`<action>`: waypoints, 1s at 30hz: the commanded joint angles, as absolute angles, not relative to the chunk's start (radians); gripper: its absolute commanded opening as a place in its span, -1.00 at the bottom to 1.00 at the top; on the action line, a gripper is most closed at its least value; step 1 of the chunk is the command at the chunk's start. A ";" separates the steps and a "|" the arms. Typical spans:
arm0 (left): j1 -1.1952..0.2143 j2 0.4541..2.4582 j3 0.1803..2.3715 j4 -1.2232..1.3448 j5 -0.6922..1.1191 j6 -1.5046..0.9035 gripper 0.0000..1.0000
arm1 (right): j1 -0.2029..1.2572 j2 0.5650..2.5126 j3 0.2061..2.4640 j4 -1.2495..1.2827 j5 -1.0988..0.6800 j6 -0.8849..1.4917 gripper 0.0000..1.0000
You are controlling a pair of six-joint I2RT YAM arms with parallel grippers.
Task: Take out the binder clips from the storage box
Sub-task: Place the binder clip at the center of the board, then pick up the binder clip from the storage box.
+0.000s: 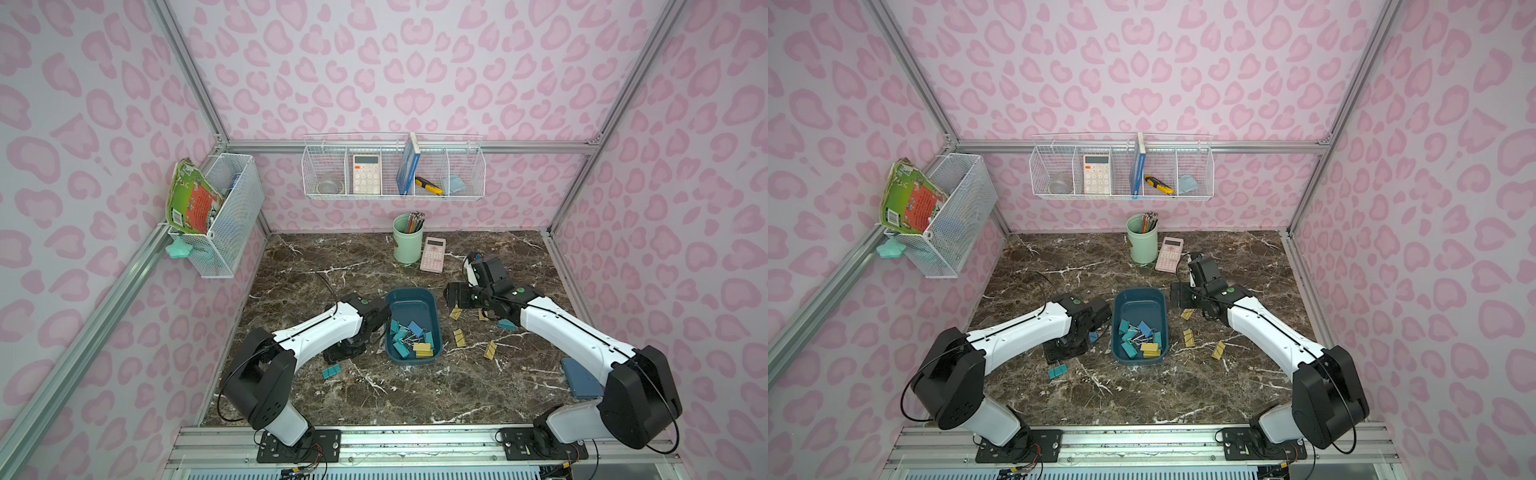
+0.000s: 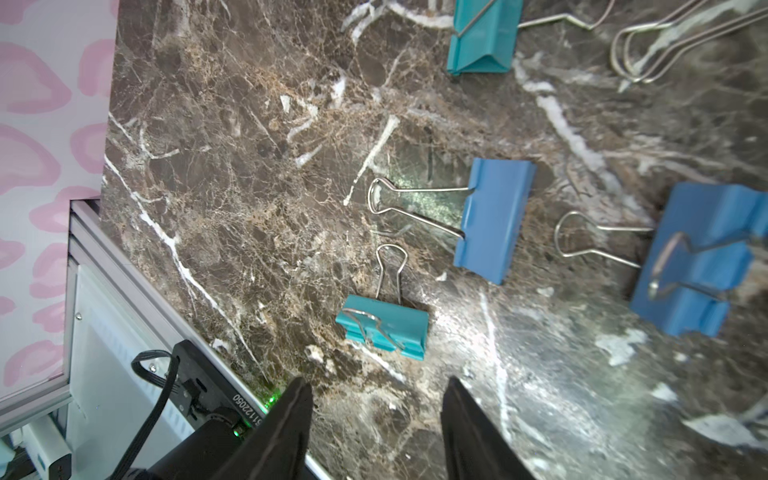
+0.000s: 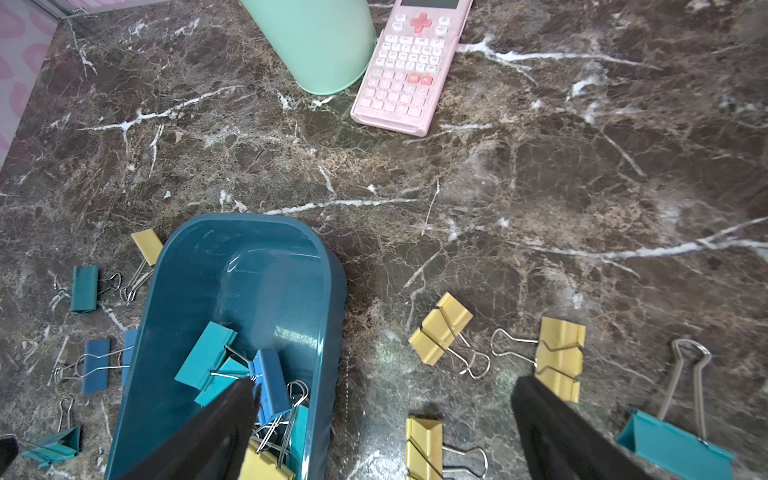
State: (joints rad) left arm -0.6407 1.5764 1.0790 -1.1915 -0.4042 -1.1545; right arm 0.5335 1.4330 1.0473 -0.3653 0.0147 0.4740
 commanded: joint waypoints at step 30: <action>-0.568 1.308 1.225 -0.974 -0.216 -0.866 0.98 | 0.776 1.840 1.298 -0.524 -0.125 0.254 0.35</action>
State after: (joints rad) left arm -0.5701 1.3258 1.2362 -0.9703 -0.2226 -0.8707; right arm 0.7708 1.8111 1.2701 -0.4633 -0.1104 0.3004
